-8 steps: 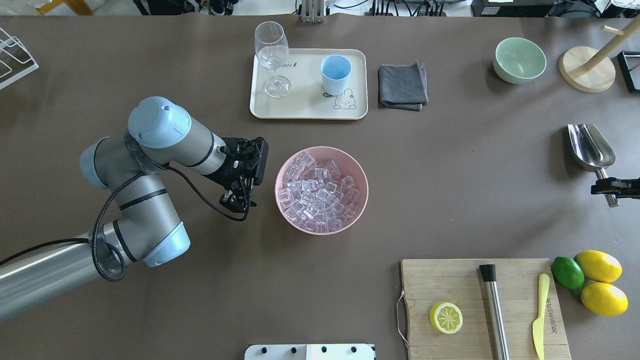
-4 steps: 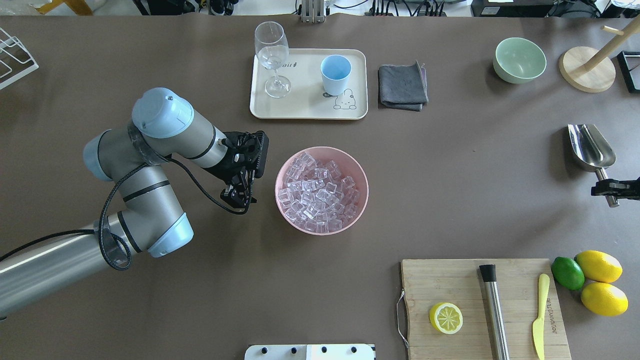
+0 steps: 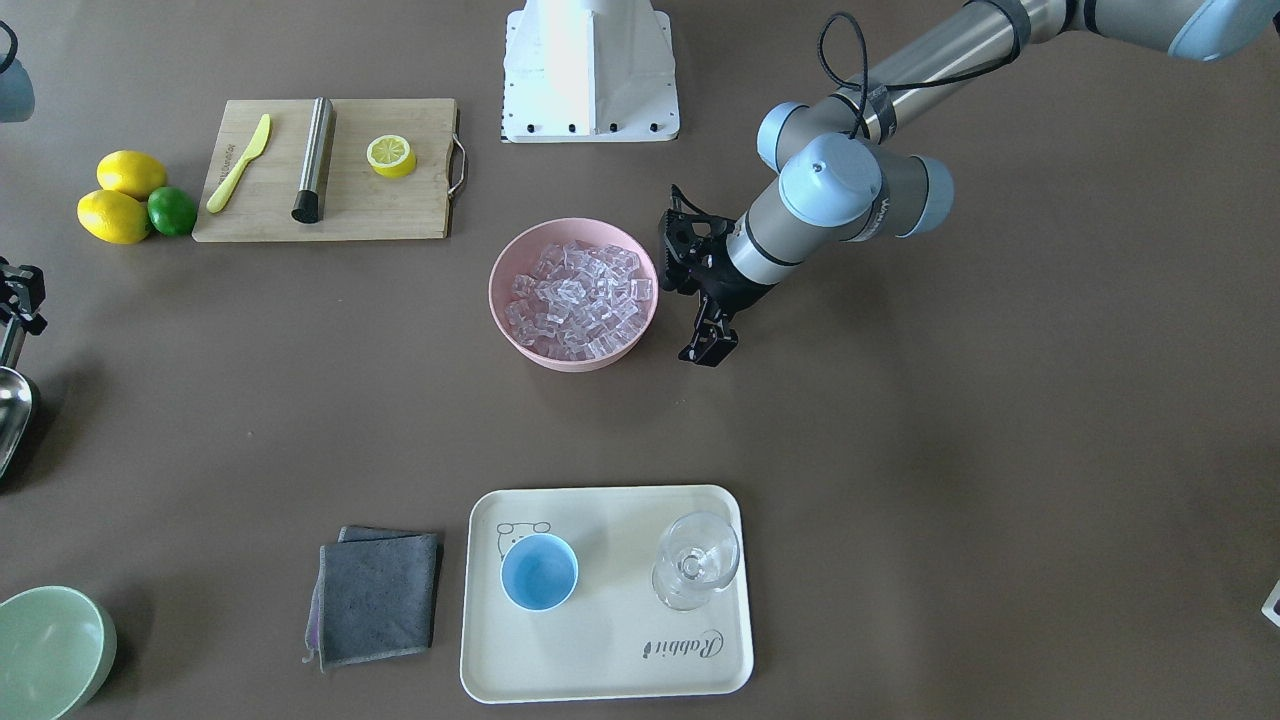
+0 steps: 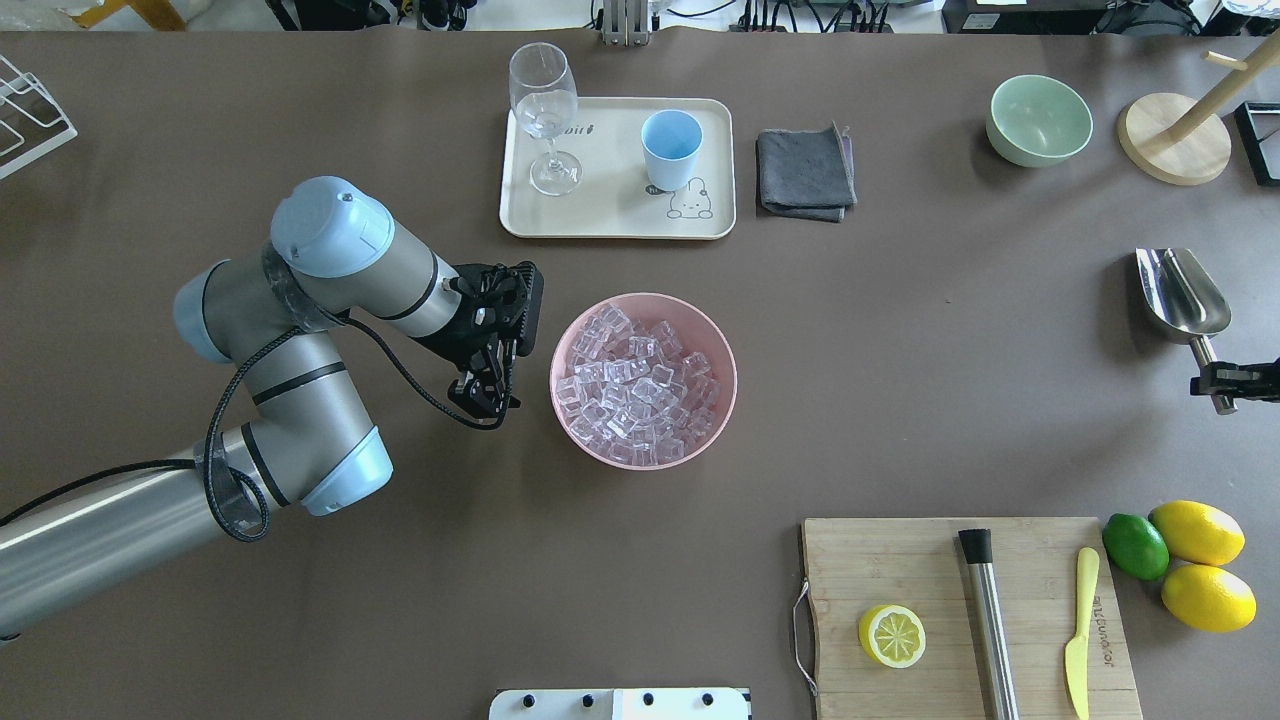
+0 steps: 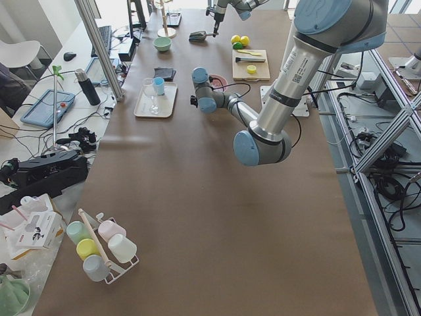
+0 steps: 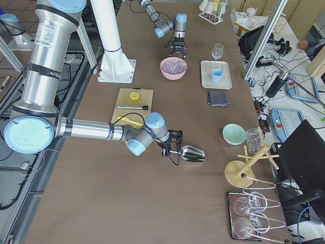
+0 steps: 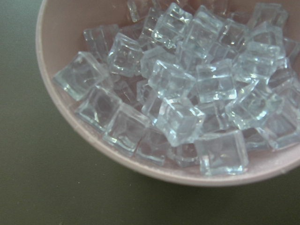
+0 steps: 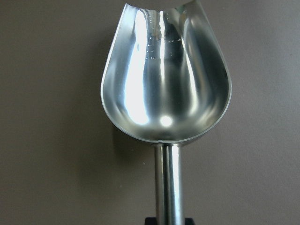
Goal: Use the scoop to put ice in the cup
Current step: 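Hold the bowl with the left gripper while the right gripper lifts the metal scoop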
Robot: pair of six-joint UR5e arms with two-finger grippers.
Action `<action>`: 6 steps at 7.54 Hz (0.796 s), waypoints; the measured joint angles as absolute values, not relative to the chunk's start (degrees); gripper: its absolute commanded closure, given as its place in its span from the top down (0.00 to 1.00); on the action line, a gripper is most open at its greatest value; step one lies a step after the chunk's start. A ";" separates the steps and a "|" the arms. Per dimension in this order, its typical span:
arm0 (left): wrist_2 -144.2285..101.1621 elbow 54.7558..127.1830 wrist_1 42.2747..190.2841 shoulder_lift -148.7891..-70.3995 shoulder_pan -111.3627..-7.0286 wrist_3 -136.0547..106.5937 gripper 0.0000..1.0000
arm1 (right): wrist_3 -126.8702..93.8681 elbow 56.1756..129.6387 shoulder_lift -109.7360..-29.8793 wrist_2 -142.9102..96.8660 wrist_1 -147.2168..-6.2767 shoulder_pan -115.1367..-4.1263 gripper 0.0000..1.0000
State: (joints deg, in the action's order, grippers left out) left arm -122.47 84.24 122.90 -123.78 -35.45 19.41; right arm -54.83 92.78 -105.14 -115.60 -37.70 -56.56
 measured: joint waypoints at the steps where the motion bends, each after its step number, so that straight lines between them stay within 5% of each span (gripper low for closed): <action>1: -122.40 84.21 123.37 -123.80 -35.15 18.85 0.99 | -52.79 94.54 -105.54 -117.40 -38.82 -56.75 0.00; 6: -121.89 83.93 125.73 -123.40 -34.37 18.46 0.99 | -26.06 110.69 -101.89 -126.19 -62.56 -65.19 0.00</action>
State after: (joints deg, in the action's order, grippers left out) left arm -121.89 83.93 125.73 -123.40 -34.37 18.46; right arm -26.06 110.69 -101.89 -126.19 -62.56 -65.19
